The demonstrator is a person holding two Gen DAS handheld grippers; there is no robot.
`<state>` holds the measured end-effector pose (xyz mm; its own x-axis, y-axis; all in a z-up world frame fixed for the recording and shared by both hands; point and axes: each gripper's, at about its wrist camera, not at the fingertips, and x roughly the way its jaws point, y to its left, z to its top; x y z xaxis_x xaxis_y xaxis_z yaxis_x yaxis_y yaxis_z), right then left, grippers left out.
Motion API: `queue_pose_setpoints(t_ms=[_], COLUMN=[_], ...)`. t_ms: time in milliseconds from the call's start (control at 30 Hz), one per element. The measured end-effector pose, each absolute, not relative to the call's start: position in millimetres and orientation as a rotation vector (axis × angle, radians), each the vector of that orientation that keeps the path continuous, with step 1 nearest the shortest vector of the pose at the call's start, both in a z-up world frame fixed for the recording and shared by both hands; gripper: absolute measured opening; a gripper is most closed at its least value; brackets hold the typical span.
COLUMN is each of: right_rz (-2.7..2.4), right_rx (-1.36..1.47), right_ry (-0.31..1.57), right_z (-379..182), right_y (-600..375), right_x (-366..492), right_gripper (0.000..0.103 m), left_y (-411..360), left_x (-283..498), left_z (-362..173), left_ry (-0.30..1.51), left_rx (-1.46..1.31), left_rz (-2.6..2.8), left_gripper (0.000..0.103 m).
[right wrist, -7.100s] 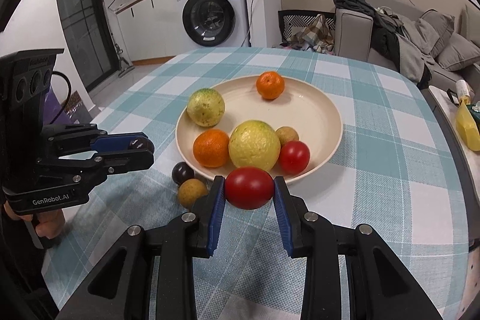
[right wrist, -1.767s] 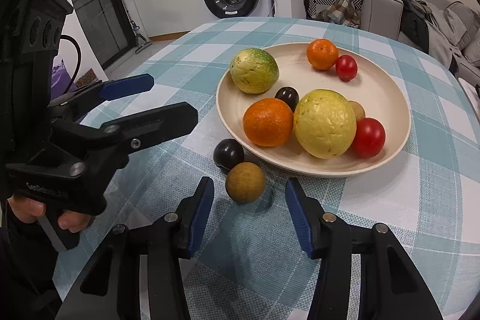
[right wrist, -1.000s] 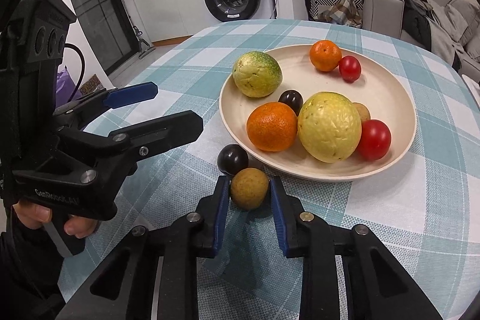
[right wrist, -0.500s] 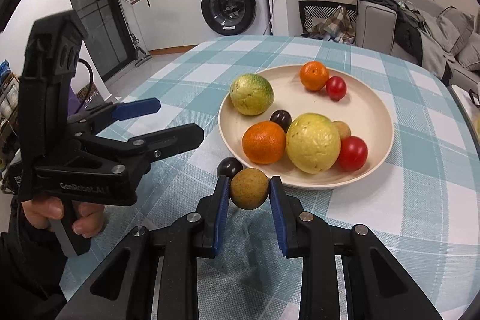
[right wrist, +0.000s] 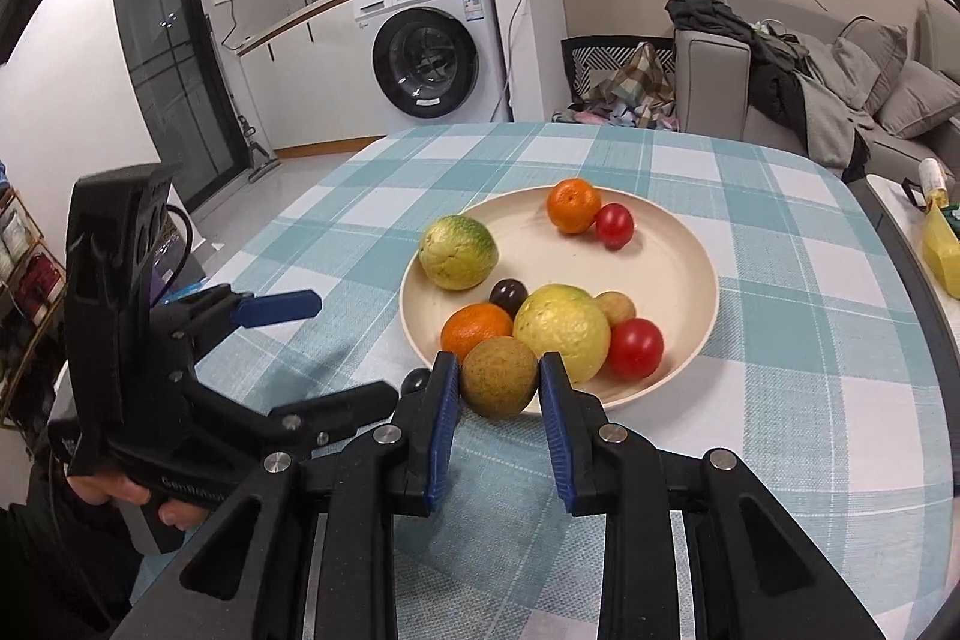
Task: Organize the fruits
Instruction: 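Grasp the small brown fruit with the right gripper while the left gripper grasps the dark plum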
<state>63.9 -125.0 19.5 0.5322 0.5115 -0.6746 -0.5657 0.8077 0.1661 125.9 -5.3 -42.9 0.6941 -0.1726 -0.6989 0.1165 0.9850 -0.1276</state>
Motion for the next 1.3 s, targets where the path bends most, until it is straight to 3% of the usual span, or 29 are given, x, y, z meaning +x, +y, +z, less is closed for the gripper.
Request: queue_pose_setpoints(t_ms=[167,400,667,1033,1300], right_rz=[0.622,0.627,0.625,0.629,0.626], right_rx=[-0.057,-0.059,-0.057,-0.062,-0.061], right_ry=[0.777,0.789,0.789,0.798,0.796], right_z=[20.4,18.7,19.3,17.0,16.5], right_y=[-128.7,-129.0,-130.6,-129.3,-129.9], right_x=[68.3,69.0,69.2,70.5,69.5], right_gripper=[0.028,0.028,0.028,0.028,0.028], left_y=[-17.2,-36.4,-34.6,-37.2,-36.2], left_x=[133.2,134.7,138.4,140.5,139.5], left_z=[-51.1,-53.6,-56.7,-57.9,-56.8], left_ry=[0.847,0.86,0.887,0.895,0.884], left_rx=[-0.057,0.003,-0.01,-0.008,-0.012], left_rz=[-0.172,-0.207,-0.224,-0.256,-0.258], left_gripper=[0.08,0.069,0.042,0.023,0.023])
